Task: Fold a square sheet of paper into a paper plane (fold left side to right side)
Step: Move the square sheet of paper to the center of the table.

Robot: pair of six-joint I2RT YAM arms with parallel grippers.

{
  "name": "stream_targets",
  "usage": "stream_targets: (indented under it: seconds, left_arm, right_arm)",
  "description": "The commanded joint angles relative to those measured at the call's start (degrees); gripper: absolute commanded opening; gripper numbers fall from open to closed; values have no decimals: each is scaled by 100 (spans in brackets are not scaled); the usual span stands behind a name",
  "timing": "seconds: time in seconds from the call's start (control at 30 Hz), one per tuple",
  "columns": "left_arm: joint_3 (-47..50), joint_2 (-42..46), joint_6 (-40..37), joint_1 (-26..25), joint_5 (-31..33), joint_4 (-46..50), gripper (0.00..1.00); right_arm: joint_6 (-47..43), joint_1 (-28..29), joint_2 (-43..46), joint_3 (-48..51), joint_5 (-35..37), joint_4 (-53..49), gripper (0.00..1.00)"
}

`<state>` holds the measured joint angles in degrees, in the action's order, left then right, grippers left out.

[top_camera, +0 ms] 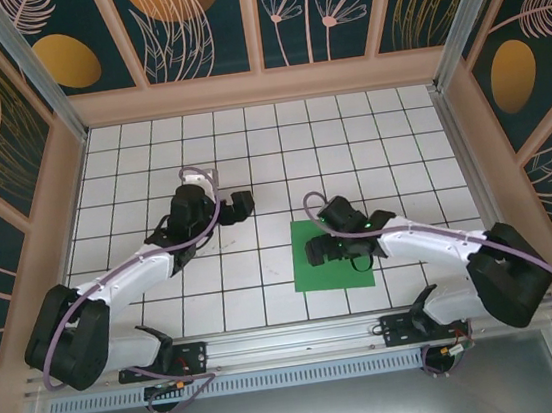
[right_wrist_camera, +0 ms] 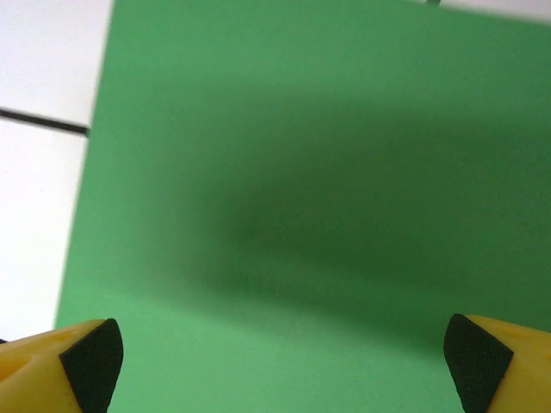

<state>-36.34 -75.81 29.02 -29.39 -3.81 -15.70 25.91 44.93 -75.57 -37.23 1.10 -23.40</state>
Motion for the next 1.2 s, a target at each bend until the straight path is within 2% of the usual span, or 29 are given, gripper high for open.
stream_targets:
  seconds: [0.0, 0.3, 0.4, 0.73, 1.0, 1.17]
  left_arm:
    - [-200, 44, -27, -32, 350, 198, 98]
    - [-356, 292, -255, -36, 946, 721, 99]
    - [-357, 420, -305, -31, 1388, 920, 99]
    - [-224, 966, -336, -32, 2085, 1221, 98]
    - [-185, 1029, -158, -32, 1884, 1356, 99]
    - [-99, 847, 239, -27, 1207, 1118, 99]
  right_arm:
    - [196, 186, -327, -106, 372, -301, 98]
    - [96, 455, -1172, -480, 662, -332, 96]
    - [183, 467, -1462, -610, 665, -284, 93]
    - [243, 363, -2440, -1394, 690, 657, 92]
    - [-132, 4, -2936, -2037, 370, 1142, 92]
    - [-412, -19, -2882, -2325, 172, 1194, 93]
